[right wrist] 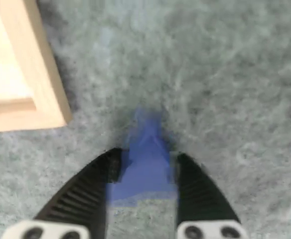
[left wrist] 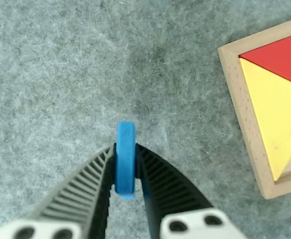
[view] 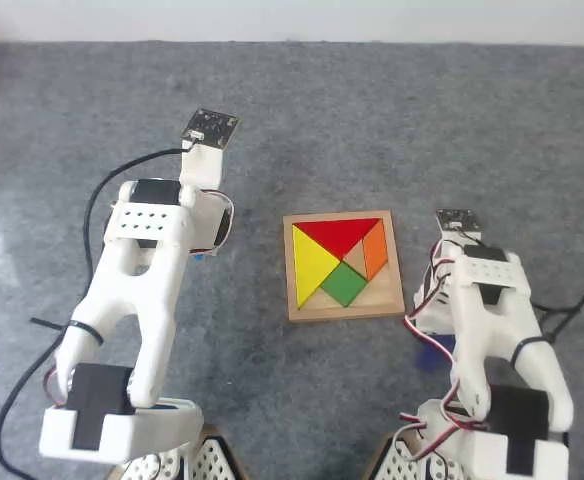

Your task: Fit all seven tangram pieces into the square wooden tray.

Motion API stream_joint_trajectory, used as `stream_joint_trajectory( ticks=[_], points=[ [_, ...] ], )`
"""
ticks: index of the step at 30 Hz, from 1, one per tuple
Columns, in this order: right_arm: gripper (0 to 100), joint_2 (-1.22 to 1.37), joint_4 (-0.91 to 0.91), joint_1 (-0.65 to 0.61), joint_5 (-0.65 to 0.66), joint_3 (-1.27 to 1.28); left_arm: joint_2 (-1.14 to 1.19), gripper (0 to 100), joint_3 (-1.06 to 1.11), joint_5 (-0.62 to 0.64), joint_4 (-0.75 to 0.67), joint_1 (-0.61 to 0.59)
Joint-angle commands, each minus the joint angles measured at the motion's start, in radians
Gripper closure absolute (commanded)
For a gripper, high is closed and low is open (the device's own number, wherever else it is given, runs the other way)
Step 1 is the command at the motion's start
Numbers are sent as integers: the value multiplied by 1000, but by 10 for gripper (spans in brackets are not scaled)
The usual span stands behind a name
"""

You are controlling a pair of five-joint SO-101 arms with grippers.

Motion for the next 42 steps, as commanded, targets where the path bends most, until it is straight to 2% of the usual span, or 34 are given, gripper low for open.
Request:
stream_joint_trajectory(
  ticks=[1, 9, 12, 13, 16, 18, 20, 24, 33, 37, 42],
  points=[
    [958, -24, -10, -12, 14, -78, -57, 987, -4, -8, -15, -9],
    [954, -25, 197, -18, 25, -282, -57, 987, -4, -8, -15, -9],
    [924, -36, 291, -54, 114, -256, -57, 987, -4, -8, -17, -9],
    [908, -38, 318, -76, 175, -230, -57, 987, -4, -8, -17, -9],
    [880, -38, 357, -133, 506, -140, -57, 987, -5, -8, -17, -9],
    [883, -39, 366, -143, 681, -83, -57, 987, -5, -8, -17, -9],
    [893, -39, 367, -162, 806, -31, -57, 987, -4, -8, -26, -9],
    [909, -39, 343, -203, 959, 63, -55, 987, -2, -8, -37, -21],
    [908, -25, 61, -193, 816, 86, -55, 987, -4, -8, -32, -29],
    [908, -24, -79, -97, 790, 64, -57, 987, -4, -8, -31, -29],
    [908, -24, -108, 64, 792, -48, -57, 987, -4, -8, -31, -29]
  ],
)
